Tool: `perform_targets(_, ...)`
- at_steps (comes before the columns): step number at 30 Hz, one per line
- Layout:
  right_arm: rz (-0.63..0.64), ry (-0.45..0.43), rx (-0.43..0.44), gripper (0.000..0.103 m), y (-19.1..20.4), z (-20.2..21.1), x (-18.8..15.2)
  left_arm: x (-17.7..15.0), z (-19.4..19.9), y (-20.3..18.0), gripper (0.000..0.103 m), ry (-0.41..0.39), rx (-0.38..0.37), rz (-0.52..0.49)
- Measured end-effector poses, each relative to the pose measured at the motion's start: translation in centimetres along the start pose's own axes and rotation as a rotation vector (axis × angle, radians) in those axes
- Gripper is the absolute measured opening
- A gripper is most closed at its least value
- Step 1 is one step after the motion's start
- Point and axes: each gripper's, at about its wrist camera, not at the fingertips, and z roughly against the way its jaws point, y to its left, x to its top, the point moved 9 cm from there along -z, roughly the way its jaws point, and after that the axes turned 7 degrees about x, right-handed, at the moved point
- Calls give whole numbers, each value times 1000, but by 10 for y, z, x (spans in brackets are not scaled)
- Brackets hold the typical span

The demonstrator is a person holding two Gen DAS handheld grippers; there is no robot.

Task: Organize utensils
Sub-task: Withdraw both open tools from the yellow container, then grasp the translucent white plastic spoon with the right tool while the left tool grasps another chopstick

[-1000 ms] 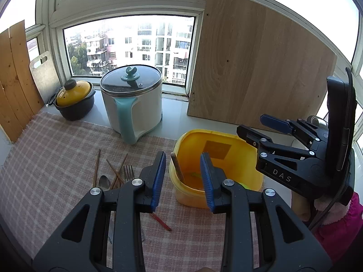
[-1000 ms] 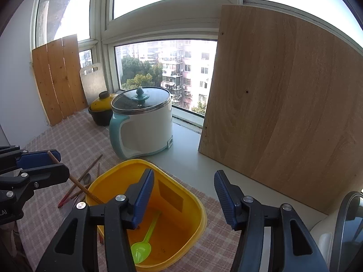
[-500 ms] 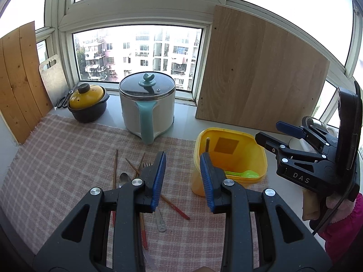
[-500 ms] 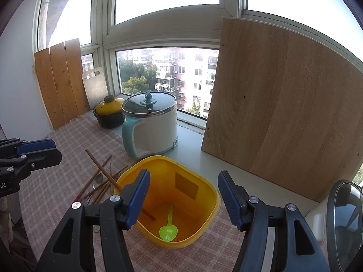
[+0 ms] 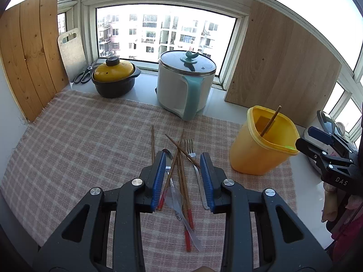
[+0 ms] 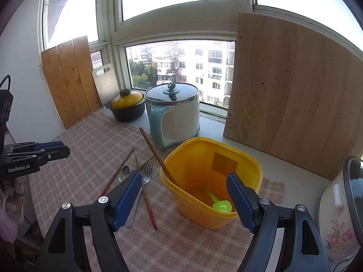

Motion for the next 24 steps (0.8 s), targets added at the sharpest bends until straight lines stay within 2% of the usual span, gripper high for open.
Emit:
perform_targets(6,-15,36,-15,79,24,-12,-17,-9,-24,35,31,58,-23,18)
perform_targets(14,-40,126,-7,74,57,-38,-39,-16,-60,58,31,128,-70,-3)
perform_targets(20,-82,200,23,63,78,-59,-62,-21,-94,63,31,189,-110,-42)
perform_targets(24,-99,269,84,52,99,-78,-81,-29,-121,60,31,246,-139,-62)
